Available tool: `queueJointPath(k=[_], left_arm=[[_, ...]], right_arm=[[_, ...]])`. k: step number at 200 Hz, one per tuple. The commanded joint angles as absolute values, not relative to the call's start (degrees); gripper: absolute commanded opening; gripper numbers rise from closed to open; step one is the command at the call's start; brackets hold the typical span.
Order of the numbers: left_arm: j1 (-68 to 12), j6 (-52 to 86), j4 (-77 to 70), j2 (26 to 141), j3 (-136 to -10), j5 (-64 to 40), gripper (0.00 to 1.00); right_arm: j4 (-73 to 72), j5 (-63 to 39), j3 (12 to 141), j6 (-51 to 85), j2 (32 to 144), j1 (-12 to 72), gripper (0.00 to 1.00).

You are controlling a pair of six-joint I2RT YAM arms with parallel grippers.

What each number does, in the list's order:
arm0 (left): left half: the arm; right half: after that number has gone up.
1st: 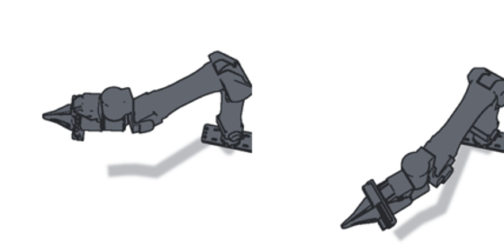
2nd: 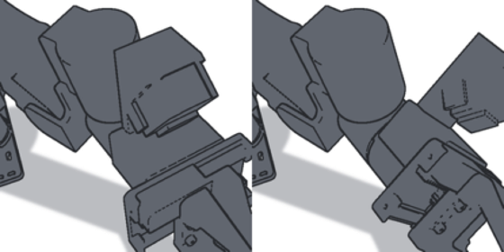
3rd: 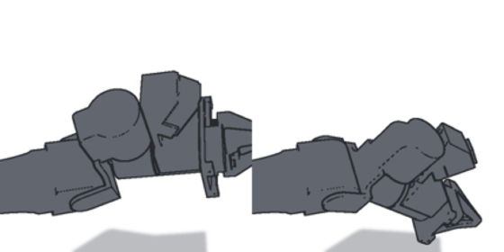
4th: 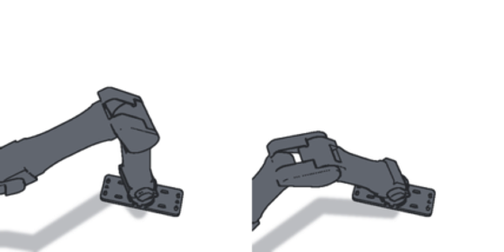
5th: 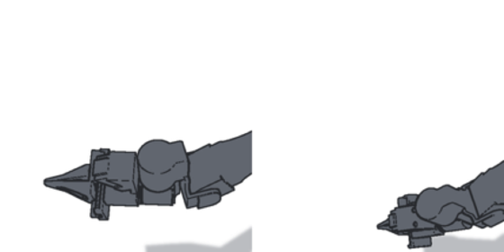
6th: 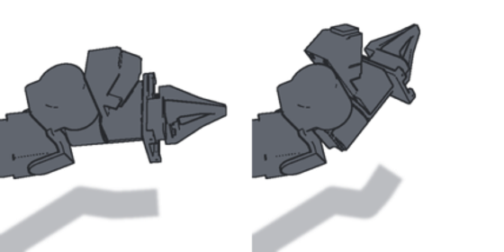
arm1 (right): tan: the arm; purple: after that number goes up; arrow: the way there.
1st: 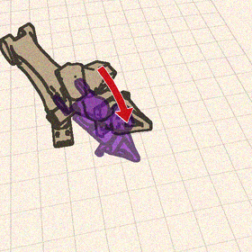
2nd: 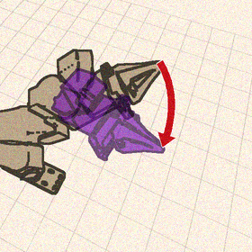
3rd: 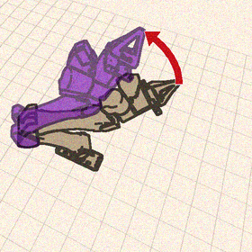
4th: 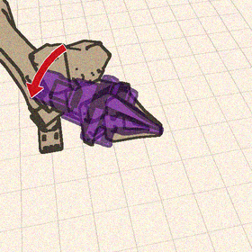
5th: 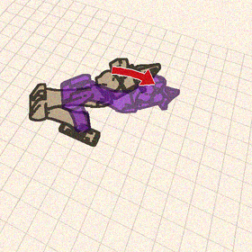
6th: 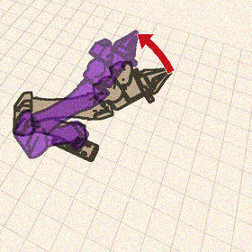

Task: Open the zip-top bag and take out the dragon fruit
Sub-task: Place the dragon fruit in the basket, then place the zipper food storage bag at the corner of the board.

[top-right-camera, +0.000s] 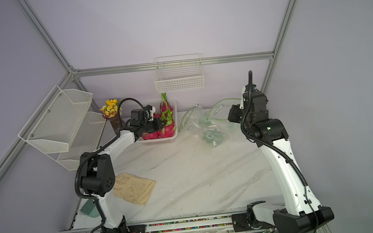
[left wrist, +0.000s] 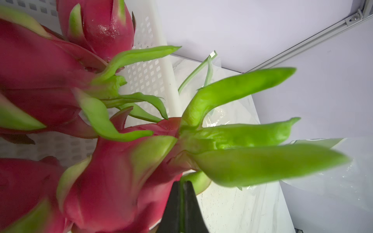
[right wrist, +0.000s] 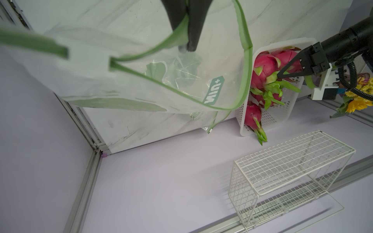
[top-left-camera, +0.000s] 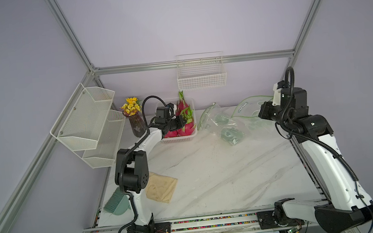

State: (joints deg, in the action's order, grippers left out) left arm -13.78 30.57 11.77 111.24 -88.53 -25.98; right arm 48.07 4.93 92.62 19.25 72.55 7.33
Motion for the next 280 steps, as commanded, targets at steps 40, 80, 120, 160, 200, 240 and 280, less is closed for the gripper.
queueJointPath(k=[40,80,120,160,200,240,280], left_arm=[[-14.1,28.5,13.6,102.5,-89.7,-25.3,0.45],[-14.1,27.2,14.8,94.5,-86.3,-24.0,0.55],[-14.2,26.6,15.4,87.6,-81.7,-23.3,0.59],[-14.2,26.1,16.3,82.3,-78.3,-23.1,0.6],[-14.2,26.1,16.5,80.0,-76.0,-23.9,0.6],[-14.5,26.1,16.5,78.5,-74.7,-24.0,0.6],[-14.7,25.8,17.2,77.8,-74.4,-23.9,0.6]], right_arm=[[53.8,-3.4,97.2,22.6,80.0,-1.5,0.0],[55.8,-8.2,101.1,23.4,86.1,-7.9,0.0],[55.0,-12.3,105.3,24.4,94.5,-11.5,0.0],[52.7,-15.2,111.6,26.8,104.2,-12.7,0.0],[46.8,-15.9,115.7,30.3,112.5,-12.9,0.0],[33.7,-16.6,113.3,36.7,116.7,-12.8,0.0],[22.5,-14.3,111.3,39.8,119.1,-12.9,0.0]])
